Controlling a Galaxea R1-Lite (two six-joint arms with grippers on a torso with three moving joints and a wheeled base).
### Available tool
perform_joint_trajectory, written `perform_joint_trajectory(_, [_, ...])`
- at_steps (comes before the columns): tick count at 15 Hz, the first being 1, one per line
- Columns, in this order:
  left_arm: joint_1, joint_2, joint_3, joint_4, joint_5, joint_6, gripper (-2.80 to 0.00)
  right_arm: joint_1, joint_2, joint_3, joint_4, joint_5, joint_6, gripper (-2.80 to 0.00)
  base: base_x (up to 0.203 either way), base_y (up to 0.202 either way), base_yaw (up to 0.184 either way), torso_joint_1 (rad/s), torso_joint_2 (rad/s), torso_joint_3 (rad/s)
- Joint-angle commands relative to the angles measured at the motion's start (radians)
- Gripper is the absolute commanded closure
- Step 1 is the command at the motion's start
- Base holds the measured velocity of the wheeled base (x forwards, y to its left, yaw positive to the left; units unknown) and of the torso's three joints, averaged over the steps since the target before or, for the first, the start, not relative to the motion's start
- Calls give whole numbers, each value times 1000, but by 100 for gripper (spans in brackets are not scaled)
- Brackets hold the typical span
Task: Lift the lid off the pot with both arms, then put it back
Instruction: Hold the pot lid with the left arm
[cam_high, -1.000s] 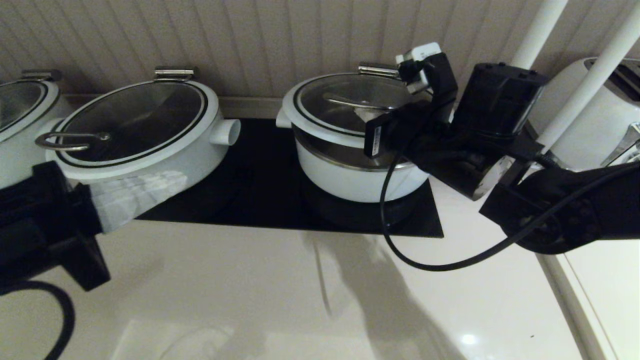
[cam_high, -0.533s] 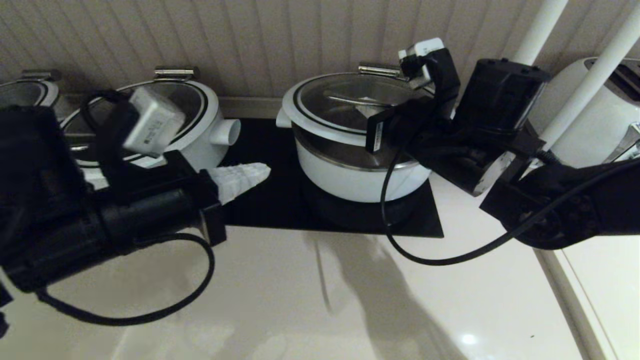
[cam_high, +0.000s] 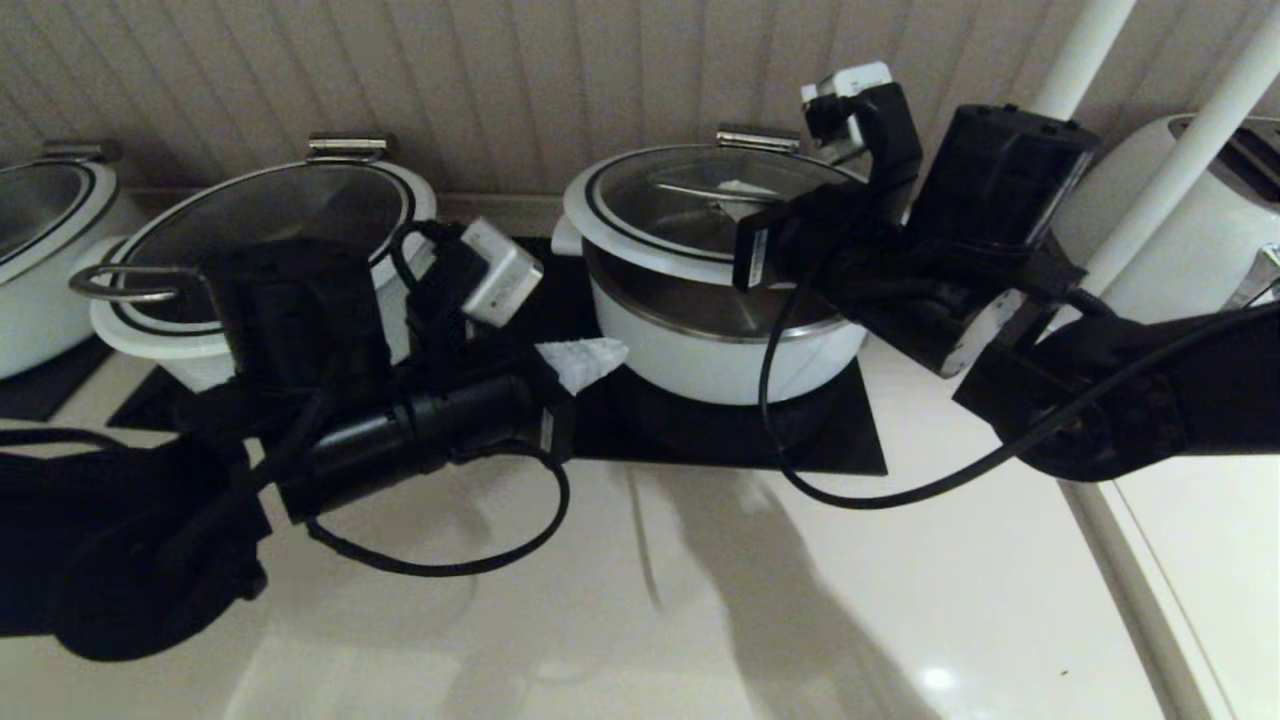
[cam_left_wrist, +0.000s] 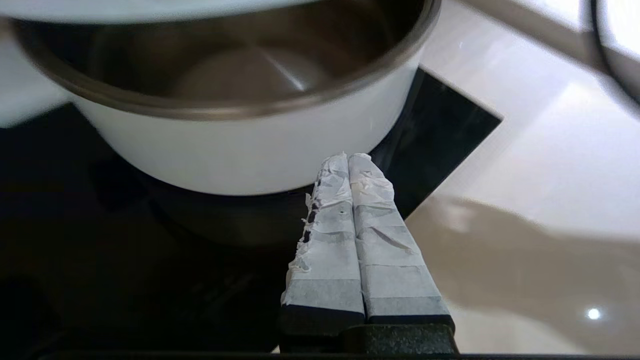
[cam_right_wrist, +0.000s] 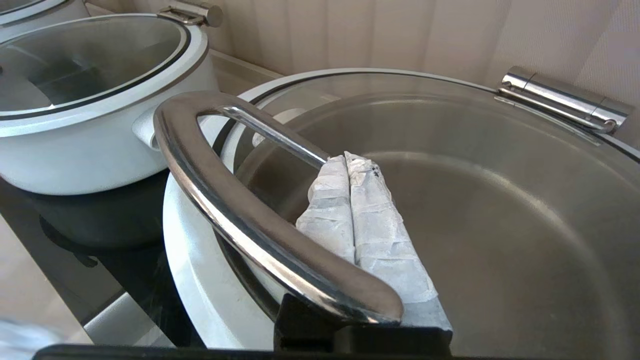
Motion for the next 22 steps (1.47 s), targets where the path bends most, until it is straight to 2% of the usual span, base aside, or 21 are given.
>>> perform_joint_trajectory(1, [-1,74,-28,-24,1,9,0,0,6,-3,-5,0,-1,0,0,0,0,0,0,0])
perform_joint_trajectory(4, [-1,153,-131,-112,47,1,0,0,4,-5,-5,0,-1,0,0,0,0,0,0,0])
perform_joint_trajectory(8, [2,226,-272,-120,63,0,0,0,-2,-3,-5,0,-1,0,0,0,0,0,0,0])
perform_joint_trajectory(13, [2,232,-290,-120,64,4,0,0,-53,22,-2,-2,-7,0,0,0,0,0,0,0])
perform_joint_trajectory(16, [3,232,-298,-120,64,6,0,0,-125,41,89,-2,-15,0,0,0,0,0,0,0])
perform_joint_trajectory(22, [3,236,-305,-119,63,8,0,0,-314,255,135,0,-16,0,0,0,0,0,0,0])
